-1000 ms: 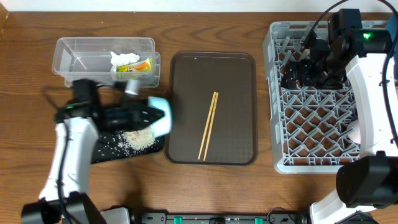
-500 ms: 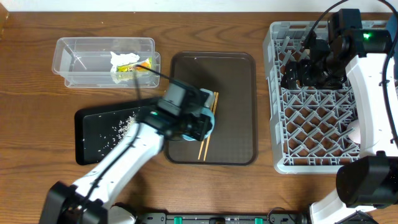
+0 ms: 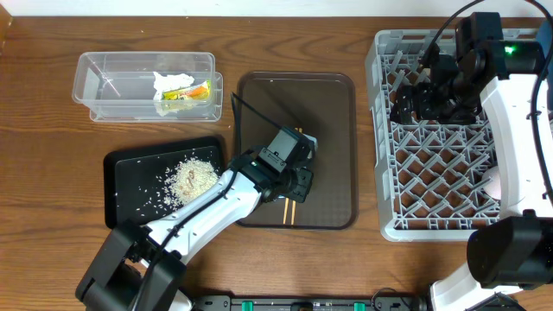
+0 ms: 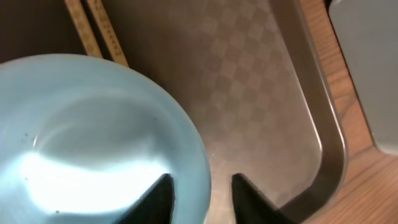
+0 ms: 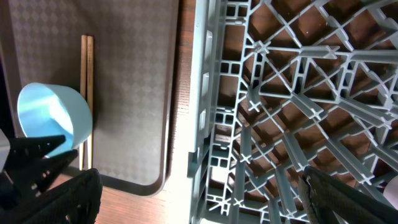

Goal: Sort waste into correct bins and load items into the dishwasher rack
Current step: 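Bring the emptied bowl back and set it on the brown tray, then reach the right gripper to the bowl and grasp its rim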

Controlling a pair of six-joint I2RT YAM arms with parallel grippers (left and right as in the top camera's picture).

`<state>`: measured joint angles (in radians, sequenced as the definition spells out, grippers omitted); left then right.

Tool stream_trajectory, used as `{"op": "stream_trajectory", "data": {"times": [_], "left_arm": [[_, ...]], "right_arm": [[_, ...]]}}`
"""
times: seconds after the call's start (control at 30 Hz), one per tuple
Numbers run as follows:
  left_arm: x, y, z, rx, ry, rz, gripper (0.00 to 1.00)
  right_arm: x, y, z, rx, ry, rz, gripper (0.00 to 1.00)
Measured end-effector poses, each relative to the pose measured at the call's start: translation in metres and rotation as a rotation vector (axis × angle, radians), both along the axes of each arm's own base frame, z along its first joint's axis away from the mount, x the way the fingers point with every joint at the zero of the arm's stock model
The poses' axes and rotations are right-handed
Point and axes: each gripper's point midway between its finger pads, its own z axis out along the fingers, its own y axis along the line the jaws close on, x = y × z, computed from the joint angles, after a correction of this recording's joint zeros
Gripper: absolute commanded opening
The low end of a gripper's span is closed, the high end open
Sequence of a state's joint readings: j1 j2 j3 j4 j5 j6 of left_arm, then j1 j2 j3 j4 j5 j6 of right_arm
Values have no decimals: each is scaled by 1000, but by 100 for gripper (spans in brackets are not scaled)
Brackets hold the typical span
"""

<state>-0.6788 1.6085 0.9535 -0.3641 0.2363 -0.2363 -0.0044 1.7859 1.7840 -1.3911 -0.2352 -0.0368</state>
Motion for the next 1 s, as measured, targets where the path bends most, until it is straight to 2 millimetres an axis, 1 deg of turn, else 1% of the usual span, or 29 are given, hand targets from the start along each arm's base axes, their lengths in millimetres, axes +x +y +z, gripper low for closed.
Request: {"op": "stream_trajectory", "data": {"times": [0.03, 0.13, 0.2, 0.3, 0.4, 0.5, 0.6, 0.67, 0.77, 0.83, 0.9, 1.0], "left_arm": [[0, 0, 0, 1, 0, 0, 52], [0, 1, 0, 3, 3, 7, 61], [-3, 3, 3, 6, 8, 9, 63], [-10, 13, 17, 8, 13, 21, 64], [-17, 34, 41, 5, 6, 57, 65], [-23, 66, 64, 5, 4, 127, 65], [-32, 106, 79, 38, 12, 228, 65], [-40, 132, 84, 74, 22, 296, 65], [-50, 168, 92, 121, 19, 402, 65], [-54, 183, 96, 139, 12, 452, 65], [-56, 196, 100, 143, -3, 498, 65], [-55, 206, 103, 148, -15, 540, 65]], "right_arm": [[0, 0, 0, 0, 0, 0, 99], [0, 0, 0, 0, 0, 0, 99], [0, 1, 0, 3, 0, 1, 99], [0, 4, 1, 22, -2, 9, 99], [0, 11, 2, 44, -6, 35, 99], [-1, 24, 3, 57, -13, 72, 99], [-3, 43, 3, 62, -17, 126, 99], [-7, 59, 3, 67, -17, 170, 99], [-9, 90, 1, 76, -42, 247, 99], [-9, 110, -4, 86, -60, 286, 94], [-11, 129, -13, 95, -69, 314, 89], [-20, 149, -35, 105, -47, 326, 82]]}}
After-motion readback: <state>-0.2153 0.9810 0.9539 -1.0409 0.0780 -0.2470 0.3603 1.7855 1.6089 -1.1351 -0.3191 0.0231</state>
